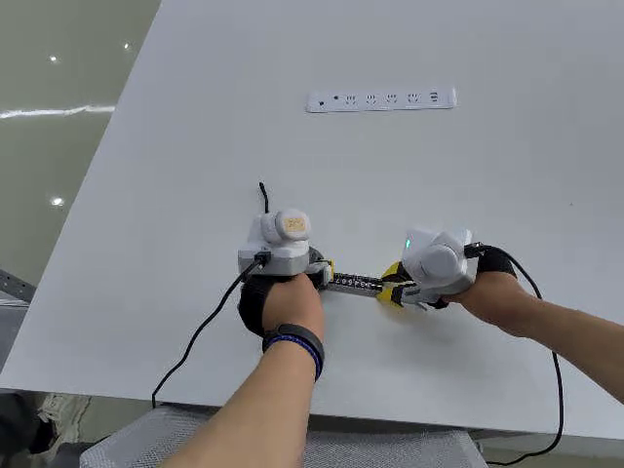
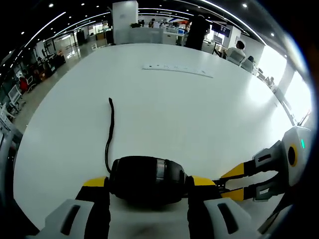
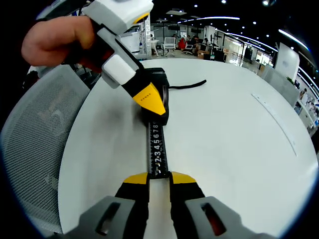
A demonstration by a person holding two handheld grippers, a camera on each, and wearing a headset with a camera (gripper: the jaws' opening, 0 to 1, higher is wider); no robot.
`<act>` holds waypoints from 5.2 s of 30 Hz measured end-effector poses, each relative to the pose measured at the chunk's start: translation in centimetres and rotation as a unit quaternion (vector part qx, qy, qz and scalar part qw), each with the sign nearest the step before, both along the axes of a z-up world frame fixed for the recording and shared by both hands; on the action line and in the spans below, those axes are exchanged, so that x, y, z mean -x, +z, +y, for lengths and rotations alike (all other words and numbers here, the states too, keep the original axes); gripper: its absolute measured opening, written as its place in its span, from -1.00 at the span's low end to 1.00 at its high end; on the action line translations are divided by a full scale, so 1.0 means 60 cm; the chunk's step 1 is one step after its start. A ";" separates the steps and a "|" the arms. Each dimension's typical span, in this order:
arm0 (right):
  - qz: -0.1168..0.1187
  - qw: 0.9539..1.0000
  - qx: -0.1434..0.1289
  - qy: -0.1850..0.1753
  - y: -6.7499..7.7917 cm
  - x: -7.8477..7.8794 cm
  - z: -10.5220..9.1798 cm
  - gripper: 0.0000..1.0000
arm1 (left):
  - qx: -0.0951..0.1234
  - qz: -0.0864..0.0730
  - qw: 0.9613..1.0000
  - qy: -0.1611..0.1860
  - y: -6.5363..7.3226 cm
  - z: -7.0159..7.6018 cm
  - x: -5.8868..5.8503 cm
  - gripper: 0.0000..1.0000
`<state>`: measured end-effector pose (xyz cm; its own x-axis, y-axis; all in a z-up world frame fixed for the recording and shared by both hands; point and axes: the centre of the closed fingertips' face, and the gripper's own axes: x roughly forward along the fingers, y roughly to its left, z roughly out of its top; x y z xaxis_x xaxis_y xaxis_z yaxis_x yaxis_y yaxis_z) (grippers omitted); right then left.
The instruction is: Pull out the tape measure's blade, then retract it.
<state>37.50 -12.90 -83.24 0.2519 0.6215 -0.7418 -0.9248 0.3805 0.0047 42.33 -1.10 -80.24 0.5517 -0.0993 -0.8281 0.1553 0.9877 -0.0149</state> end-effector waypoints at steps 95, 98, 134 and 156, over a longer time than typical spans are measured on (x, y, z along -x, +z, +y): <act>0.002 0.999 -0.010 0.038 -0.001 -0.032 0.103 -0.74 | 0.010 -0.006 1.000 0.009 0.001 0.014 -0.008 0.17; -0.001 0.999 -0.010 0.043 0.000 -0.034 0.106 -0.74 | 0.008 -0.011 1.000 0.014 0.001 0.018 -0.010 0.18; -0.002 0.999 -0.036 0.038 0.000 -0.034 0.121 -0.74 | 0.030 -0.020 0.999 -0.009 0.005 0.017 -0.020 0.22; -0.003 0.997 -0.029 0.066 0.014 -0.032 0.150 -0.75 | 0.034 -0.024 0.999 -0.008 0.006 0.029 -0.026 0.21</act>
